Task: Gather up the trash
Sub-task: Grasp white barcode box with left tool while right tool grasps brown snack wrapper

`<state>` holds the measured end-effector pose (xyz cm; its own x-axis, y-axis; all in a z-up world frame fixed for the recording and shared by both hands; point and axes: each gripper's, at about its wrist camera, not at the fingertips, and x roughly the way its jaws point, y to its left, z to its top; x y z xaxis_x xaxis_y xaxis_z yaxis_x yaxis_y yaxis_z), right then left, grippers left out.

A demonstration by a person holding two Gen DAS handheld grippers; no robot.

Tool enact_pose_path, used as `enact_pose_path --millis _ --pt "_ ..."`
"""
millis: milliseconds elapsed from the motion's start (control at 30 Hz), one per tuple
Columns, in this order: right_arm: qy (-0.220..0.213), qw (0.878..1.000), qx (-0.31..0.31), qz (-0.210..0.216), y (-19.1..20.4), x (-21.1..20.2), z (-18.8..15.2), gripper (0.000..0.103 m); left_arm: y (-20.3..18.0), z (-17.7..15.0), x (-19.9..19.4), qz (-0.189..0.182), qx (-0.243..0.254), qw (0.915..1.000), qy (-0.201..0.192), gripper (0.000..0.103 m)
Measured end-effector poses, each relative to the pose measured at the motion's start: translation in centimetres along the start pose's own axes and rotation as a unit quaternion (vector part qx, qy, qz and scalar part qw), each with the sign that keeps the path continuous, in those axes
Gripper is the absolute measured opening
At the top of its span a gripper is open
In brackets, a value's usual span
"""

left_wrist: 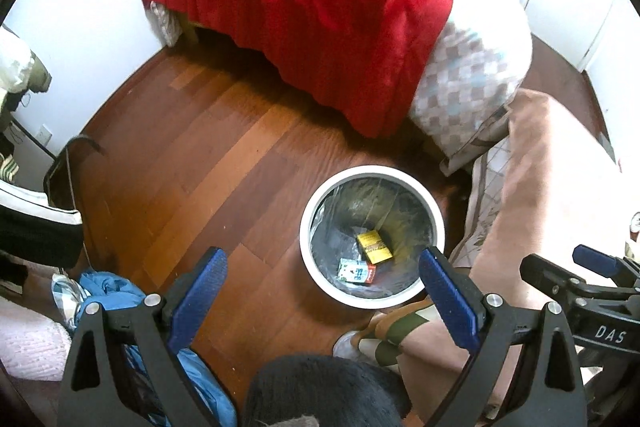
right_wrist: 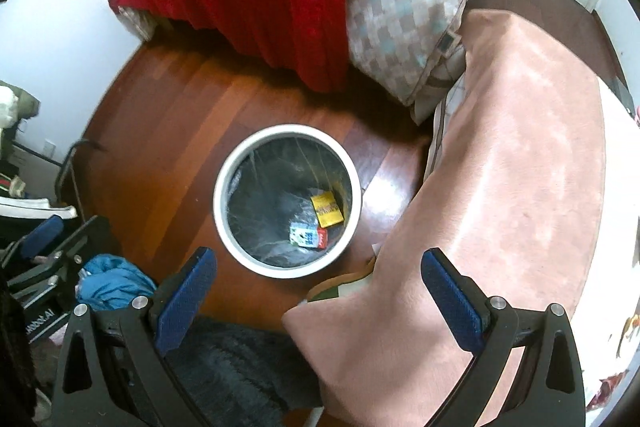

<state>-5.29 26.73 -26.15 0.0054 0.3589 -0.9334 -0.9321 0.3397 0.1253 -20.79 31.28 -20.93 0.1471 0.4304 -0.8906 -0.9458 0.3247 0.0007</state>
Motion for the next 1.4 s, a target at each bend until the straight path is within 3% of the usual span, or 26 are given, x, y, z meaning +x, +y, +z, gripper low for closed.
enact_pose_path --millis 233,400,533,667,800,900,967,1033,1100,1133,1167,1233,1333,1367,1400 --pt "-0.062 0.996 0.032 0.047 -2.3 -7.6 -2.2 0.103 -2.6 -1.2 -6.2 -0.011 0.016 0.9987 -0.048 0.098" --pt "-0.095 0.991 0.081 0.052 -8.2 -13.5 -6.2 0.103 -7.2 -2.9 -8.6 -0.041 0.041 0.9961 -0.066 0.098" --pt "-0.098 0.986 0.135 0.02 -15.3 -16.2 -10.8 0.103 -13.3 -5.1 -8.2 -0.073 0.076 0.9931 -0.052 0.098" --pt "-0.076 0.971 0.223 -0.041 -25.8 -17.4 -16.6 0.103 -21.6 -8.3 -5.8 -0.105 0.134 0.9852 -0.017 0.098" --pt "-0.049 0.951 0.289 -0.103 -34.9 -17.4 -21.6 0.103 -29.8 -11.7 -3.5 -0.124 0.208 0.9702 0.002 0.098" --pt "-0.022 0.937 0.322 -0.132 -40.4 -16.4 -25.0 0.103 -35.1 -13.7 -2.5 -0.134 0.273 0.9526 0.009 0.098" --pt "-0.006 0.933 0.335 -0.134 -42.6 -15.4 -26.2 0.103 -38.2 -14.9 -3.2 -0.156 0.333 0.93 0.008 0.098" --pt "0.007 0.929 0.346 -0.128 -44.3 -14.7 -27.3 0.103 -40.3 -16.6 -4.9 -0.18 0.4 0.8985 -0.015 0.098" --pt "0.011 0.93 0.349 -0.116 -45.5 -14.1 -27.6 0.103 -42.1 -18.7 -6.0 -0.189 0.476 0.8581 -0.033 0.098" --pt "0.014 0.931 0.349 -0.109 -45.8 -13.9 -27.8 0.103 -43.1 -19.9 -6.3 -0.19 0.519 0.8325 -0.036 0.098" --pt "0.015 0.931 0.349 -0.105 -46.0 -13.7 -27.8 0.103 -44.1 -21.0 -6.3 -0.19 0.558 0.8069 -0.033 0.097" --pt "0.02 0.934 0.342 -0.099 -46.2 -13.4 -28.1 0.103 -45.9 -22.7 -5.5 -0.186 0.615 0.7664 -0.01 0.097" --pt "0.027 0.935 0.338 -0.099 -46.3 -12.6 -27.7 0.103 -47.9 -24.2 -3.9 -0.174 0.662 0.729 0.014 0.096" --pt "0.028 0.935 0.34 -0.099 -46.4 -12.3 -27.7 0.103 -48.5 -24.5 -3.3 -0.172 0.671 0.7209 0.024 0.091" --pt "0.029 0.934 0.341 -0.099 -46.6 -12.0 -27.7 0.103 -49.0 -24.6 -2.8 -0.17 0.673 0.7188 0.034 0.078"
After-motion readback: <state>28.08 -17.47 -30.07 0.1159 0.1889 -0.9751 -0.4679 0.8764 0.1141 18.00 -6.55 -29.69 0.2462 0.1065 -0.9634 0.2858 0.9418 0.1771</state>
